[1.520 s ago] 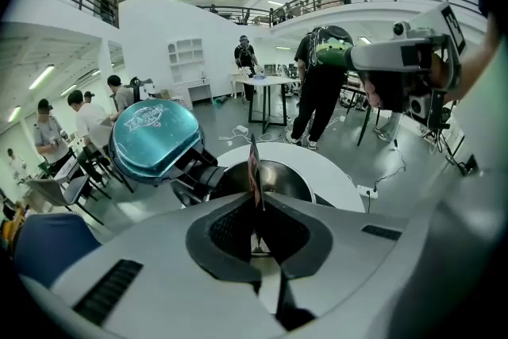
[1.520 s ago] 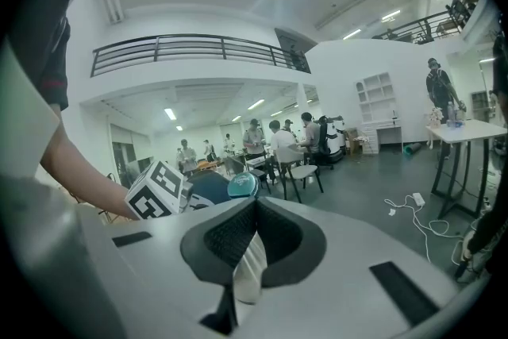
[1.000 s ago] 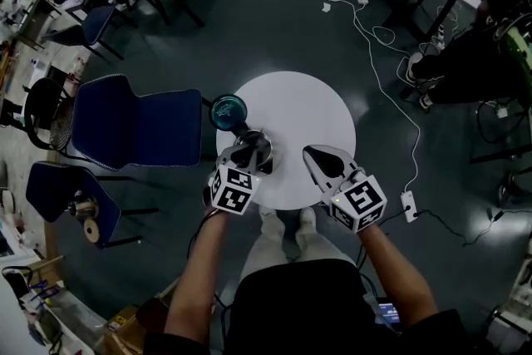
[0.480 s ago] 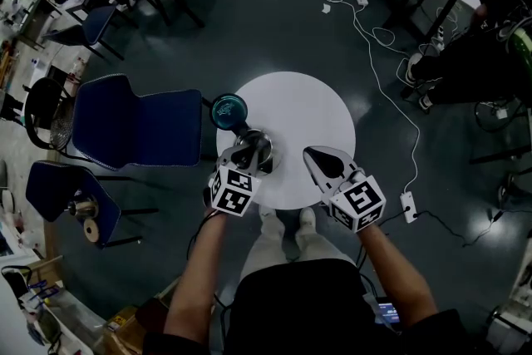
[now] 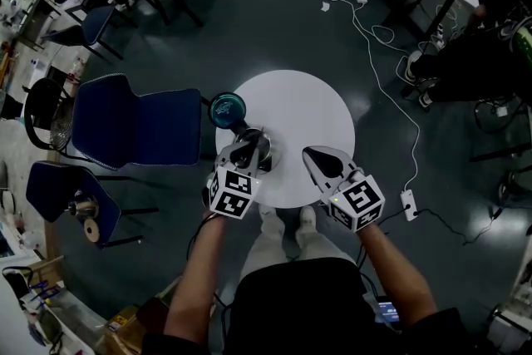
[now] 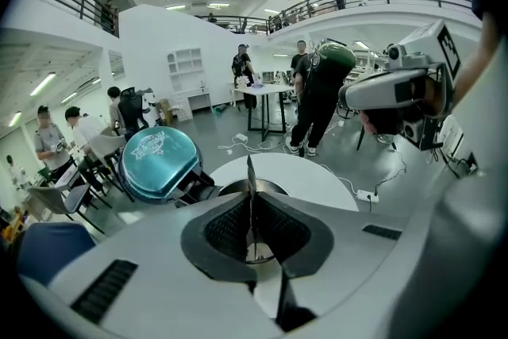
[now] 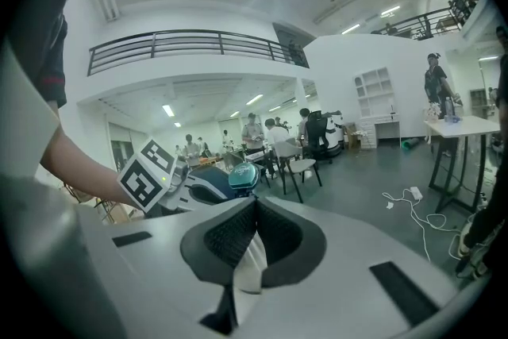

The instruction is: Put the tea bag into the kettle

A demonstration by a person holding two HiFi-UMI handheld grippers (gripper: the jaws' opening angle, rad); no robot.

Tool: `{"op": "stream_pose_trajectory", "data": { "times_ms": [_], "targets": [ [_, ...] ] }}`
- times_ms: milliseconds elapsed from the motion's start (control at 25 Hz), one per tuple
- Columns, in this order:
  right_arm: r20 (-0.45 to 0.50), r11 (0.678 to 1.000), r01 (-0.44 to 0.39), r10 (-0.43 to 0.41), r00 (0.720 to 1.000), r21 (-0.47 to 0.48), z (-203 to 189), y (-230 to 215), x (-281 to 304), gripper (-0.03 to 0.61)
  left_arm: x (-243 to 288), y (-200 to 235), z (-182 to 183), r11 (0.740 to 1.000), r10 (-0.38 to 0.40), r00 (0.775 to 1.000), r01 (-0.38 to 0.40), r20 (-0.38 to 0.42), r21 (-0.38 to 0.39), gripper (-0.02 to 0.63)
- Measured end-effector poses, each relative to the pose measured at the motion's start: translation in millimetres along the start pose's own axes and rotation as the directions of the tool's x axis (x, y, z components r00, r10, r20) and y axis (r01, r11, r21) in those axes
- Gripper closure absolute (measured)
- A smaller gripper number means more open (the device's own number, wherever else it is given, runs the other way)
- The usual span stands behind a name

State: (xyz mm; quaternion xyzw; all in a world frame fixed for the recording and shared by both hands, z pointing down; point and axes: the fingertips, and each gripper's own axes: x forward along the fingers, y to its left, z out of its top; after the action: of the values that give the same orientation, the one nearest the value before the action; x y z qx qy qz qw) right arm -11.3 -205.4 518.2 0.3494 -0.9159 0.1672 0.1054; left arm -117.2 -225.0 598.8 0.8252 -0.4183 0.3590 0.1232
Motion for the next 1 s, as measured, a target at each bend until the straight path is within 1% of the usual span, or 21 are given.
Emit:
{"op": "stream_pose_trajectory", "data": {
  "times_ms": [240,640,840,1000],
  "targets": [
    [-0.002,1.0,0.0,0.0,1.0,0.003,-1,0,2,0.561,-3,1,6,1.0,0.0,1.0,0.0,0.005,0.011,0.595],
    [-0.013,1.0,0.002,-0.002,1.0,0.003,-7,-7,0,0.563,5,2,-4,1.0,-0.015,0.998,0.016,-0.055,0.008,0.595],
    [-0.013,1.0,0.001,-0.001,1.0,0.004,-7,-7,3,0.561,7,4,-11,0.999,-0.032,0.996,0.031,-0.081,-0.017,0.595],
    [-0.016,1.0,-0.002,0.002,1.0,0.002,-7,-7,5,0.562,8,6,-15,0.999,-0.033,0.995,0.032,-0.096,-0.016,0.595]
  ]
}}
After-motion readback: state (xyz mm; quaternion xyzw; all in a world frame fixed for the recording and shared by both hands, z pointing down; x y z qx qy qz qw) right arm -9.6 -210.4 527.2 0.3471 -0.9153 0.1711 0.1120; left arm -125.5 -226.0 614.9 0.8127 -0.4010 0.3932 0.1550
